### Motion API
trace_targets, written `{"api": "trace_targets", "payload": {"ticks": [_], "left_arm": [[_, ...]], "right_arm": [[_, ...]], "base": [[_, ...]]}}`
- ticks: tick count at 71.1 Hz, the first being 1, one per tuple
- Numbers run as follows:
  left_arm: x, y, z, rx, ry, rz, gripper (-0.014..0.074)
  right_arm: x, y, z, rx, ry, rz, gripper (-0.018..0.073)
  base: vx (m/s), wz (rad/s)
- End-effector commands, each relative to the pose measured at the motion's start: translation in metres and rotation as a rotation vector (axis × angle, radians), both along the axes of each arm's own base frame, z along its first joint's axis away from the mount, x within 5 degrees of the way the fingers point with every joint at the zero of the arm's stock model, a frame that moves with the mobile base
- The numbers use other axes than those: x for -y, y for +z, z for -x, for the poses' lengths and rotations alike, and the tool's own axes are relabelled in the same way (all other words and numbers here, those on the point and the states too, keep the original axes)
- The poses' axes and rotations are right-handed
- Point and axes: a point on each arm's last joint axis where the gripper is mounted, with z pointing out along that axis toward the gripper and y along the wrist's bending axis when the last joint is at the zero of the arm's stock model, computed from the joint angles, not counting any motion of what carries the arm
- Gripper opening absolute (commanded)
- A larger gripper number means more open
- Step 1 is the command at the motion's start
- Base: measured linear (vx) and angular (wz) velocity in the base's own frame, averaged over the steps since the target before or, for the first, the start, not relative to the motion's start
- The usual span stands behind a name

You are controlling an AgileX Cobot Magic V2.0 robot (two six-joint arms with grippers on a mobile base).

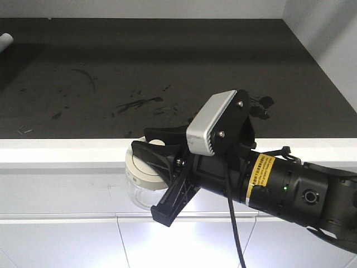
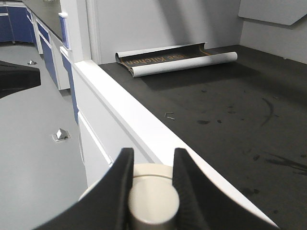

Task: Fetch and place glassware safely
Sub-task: 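Hold the jar in the right gripper while the base turns away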

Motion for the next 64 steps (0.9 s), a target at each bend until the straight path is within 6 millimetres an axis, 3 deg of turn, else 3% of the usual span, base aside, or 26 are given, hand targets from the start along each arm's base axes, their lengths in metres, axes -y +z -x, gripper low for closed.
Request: {"api": "trace_targets", "payload": {"ticks": [1, 64], "left_arm": [[0.0008, 0.0148, -0.0012, 0.088, -0.007, 0.013, -0.0007], [0.0008, 0.0148, -0.0012, 0.088, -0.007, 0.013, -0.0007]], "right_arm": [[0.0009, 0.0255, 0.0063, 0.069, 0.042, -0.117, -0.0003], [0.0009, 0.0255, 0.0063, 0.069, 0.043, -0.117, -0.0003]], "base": [[0.0, 0.0], [-0.01, 0.05]]}}
